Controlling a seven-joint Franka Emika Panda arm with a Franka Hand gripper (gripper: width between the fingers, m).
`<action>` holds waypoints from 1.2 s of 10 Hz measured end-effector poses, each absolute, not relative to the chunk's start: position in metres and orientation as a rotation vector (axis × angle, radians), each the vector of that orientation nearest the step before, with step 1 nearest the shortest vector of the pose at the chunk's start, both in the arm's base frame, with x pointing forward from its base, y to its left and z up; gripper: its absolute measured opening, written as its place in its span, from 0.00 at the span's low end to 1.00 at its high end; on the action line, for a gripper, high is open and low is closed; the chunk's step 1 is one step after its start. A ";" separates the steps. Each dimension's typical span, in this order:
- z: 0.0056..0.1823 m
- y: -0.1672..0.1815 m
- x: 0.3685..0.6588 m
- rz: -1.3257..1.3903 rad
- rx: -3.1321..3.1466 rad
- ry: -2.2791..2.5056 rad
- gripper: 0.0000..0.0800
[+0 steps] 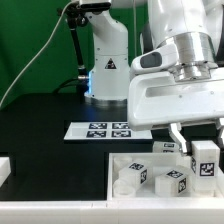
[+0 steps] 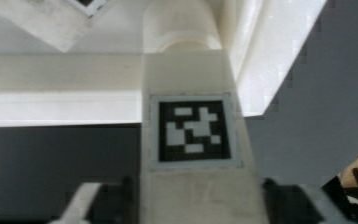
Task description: Assemble one leg
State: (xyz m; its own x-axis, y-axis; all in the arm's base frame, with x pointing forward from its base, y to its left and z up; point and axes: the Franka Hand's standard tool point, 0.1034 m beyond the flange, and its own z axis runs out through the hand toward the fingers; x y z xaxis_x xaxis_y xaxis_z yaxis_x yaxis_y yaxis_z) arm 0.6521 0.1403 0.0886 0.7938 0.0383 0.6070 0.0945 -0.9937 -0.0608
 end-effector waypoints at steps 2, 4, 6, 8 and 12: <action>0.104 0.140 0.655 -0.962 -2.895 -0.123 0.60; 0.129 0.141 0.657 -0.921 -2.900 -0.136 0.80; 0.124 0.142 0.654 -0.866 -2.914 -0.140 0.81; 0.123 0.147 0.652 -0.671 -2.949 -0.153 0.81; 0.115 0.139 0.651 -0.248 -3.019 -0.067 0.81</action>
Offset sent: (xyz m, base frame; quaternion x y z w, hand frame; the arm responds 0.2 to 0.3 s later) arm 0.0024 -0.0045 0.0512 0.0011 -0.0611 -0.0256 0.9978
